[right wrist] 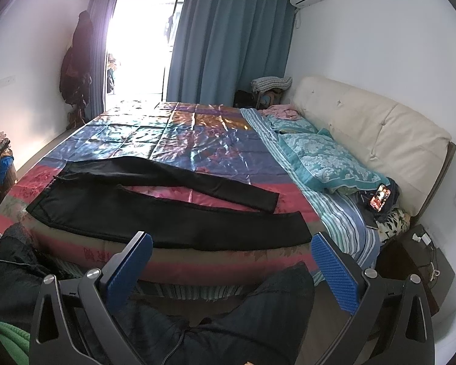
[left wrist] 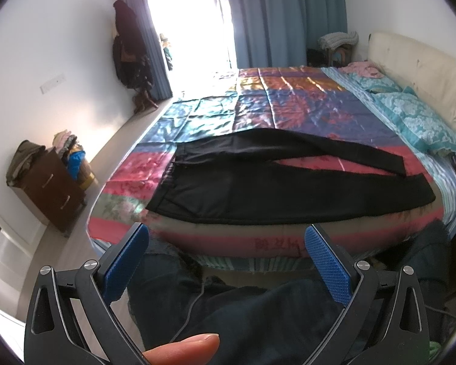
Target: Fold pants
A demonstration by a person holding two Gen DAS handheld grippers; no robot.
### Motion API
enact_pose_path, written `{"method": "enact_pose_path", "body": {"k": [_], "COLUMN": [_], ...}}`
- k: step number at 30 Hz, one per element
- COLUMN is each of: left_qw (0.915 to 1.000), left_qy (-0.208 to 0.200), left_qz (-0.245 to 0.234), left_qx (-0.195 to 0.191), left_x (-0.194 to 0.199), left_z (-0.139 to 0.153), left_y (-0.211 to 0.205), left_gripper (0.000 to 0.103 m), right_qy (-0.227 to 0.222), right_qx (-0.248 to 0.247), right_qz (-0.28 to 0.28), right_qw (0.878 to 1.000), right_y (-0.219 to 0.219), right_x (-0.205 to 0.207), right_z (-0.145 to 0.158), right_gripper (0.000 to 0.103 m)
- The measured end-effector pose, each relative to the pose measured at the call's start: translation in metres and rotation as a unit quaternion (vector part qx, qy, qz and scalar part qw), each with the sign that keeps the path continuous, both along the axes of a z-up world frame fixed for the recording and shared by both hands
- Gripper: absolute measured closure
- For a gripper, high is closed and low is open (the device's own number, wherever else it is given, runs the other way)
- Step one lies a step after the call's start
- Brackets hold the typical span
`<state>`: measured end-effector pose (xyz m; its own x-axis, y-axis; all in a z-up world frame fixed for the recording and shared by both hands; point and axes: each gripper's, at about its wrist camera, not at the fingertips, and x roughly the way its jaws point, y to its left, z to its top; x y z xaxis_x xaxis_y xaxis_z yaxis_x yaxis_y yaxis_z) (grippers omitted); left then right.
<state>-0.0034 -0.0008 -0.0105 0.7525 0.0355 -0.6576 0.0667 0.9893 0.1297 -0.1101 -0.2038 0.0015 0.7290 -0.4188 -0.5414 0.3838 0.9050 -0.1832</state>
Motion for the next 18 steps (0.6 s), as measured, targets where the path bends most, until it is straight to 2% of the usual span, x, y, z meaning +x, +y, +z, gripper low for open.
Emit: {"method": "enact_pose_path", "body": {"k": [18], "left_qw": [1.0000], "left_qy": [0.001], "left_qz": [0.000], "left_qx": [0.001], "left_x": [-0.0002], "left_z": [0.0007], "left_y": [0.0024], "left_gripper": [0.000], "right_qy": [0.004], "right_qx": [-0.001], "right_qz": [0.003], "right_qw": [1.000], "right_y": [0.0011], "right_x": [0.0012], "right_z": [-0.0011], "right_gripper": [0.000]}}
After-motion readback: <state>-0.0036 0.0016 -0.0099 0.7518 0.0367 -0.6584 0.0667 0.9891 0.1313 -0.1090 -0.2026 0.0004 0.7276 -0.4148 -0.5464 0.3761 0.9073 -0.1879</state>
